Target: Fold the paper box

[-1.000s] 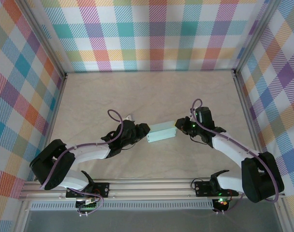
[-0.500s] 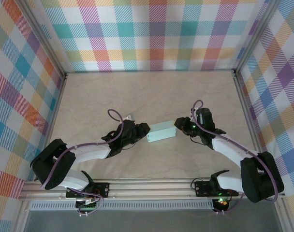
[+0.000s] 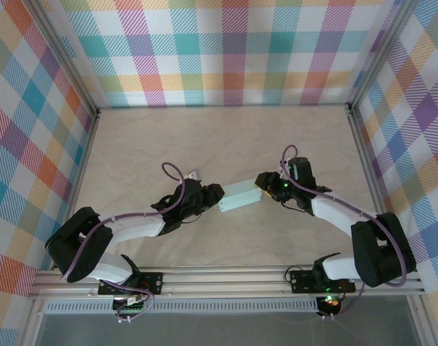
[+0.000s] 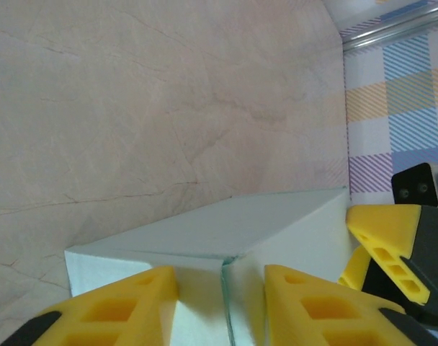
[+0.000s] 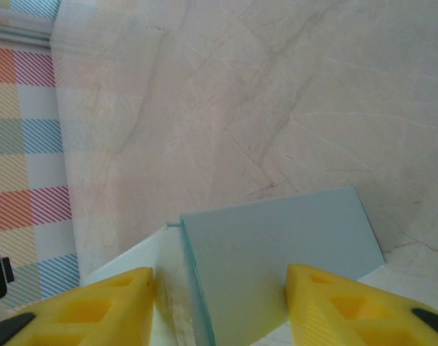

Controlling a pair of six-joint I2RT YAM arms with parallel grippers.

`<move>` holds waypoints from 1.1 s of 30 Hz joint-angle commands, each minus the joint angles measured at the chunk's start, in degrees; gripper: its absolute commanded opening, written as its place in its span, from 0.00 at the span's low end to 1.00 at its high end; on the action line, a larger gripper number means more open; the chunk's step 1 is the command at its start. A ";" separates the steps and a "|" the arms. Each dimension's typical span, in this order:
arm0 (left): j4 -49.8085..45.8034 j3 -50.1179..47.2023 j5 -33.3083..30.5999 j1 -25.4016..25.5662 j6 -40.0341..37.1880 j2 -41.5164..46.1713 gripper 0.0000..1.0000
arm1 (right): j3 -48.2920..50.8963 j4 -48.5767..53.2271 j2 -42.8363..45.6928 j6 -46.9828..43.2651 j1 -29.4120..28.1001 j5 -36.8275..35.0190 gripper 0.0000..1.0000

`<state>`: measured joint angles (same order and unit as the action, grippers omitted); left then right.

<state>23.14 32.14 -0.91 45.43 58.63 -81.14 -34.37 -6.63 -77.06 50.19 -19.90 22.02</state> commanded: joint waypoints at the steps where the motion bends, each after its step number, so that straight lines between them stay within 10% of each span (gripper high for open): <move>1: -17.82 -1.04 1.51 0.20 -6.01 -1.24 0.43 | 2.10 0.96 -2.05 0.43 -1.24 4.19 0.41; 10: -22.92 6.85 3.62 -2.16 -10.75 1.93 0.72 | 1.77 1.86 -2.69 0.17 -1.27 3.12 0.32; 25: -8.49 -1.06 10.48 -4.01 -2.57 4.94 0.75 | 1.30 1.90 -3.46 0.08 -1.28 3.38 0.30; 33: -8.28 -2.41 9.82 -4.30 -2.06 4.05 0.41 | 1.01 1.98 -4.10 0.12 -1.26 3.45 0.29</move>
<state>16.58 31.51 8.47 41.47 56.75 -76.62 -34.28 -9.78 -78.91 50.17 -20.69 25.82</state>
